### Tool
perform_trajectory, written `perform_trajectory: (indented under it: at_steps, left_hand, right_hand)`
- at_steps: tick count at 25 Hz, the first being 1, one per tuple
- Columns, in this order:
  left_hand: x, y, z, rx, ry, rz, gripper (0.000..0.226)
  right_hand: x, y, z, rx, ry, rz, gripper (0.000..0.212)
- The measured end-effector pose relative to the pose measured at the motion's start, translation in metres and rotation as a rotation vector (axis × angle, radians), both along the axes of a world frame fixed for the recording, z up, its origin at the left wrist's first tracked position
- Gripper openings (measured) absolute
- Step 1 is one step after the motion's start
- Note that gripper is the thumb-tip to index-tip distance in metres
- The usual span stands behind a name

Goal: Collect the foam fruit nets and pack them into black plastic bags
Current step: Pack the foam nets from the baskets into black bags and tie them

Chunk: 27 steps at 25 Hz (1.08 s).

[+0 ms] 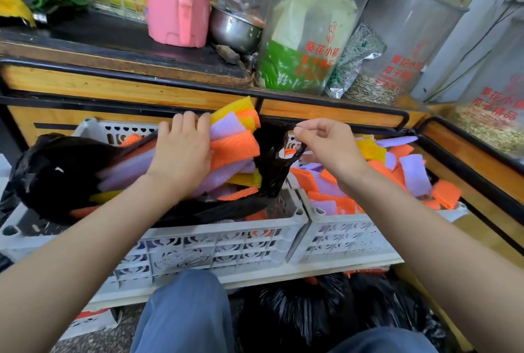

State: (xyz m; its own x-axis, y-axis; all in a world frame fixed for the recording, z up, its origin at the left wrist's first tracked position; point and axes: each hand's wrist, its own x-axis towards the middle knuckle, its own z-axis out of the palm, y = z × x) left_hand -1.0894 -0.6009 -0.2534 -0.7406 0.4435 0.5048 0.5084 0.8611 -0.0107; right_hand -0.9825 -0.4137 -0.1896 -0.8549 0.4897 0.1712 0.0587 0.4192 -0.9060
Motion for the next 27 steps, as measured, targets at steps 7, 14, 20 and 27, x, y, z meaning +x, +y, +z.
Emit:
perform_trajectory:
  at_steps: [7, 14, 20, 27]
  left_hand:
    - [0.0, -0.002, -0.031, -0.206, 0.093, -0.481, 0.072]
    - [0.016, -0.015, -0.045, -0.129, -0.162, -0.556, 0.062]
    - [0.026, 0.014, -0.037, -0.183, 0.054, -0.517, 0.056]
    - [0.026, 0.032, -0.053, -0.076, -0.217, -0.436, 0.059]
  right_hand:
    - [-0.006, 0.01, 0.002, 0.072, 0.008, -0.037, 0.011]
    - [-0.01, 0.013, -0.005, 0.037, 0.001, -0.118, 0.013]
    - [-0.002, 0.002, 0.002, 0.085, 0.064, -0.022, 0.012]
    - [0.002, 0.014, -0.001, 0.128, 0.086, -0.022, 0.016]
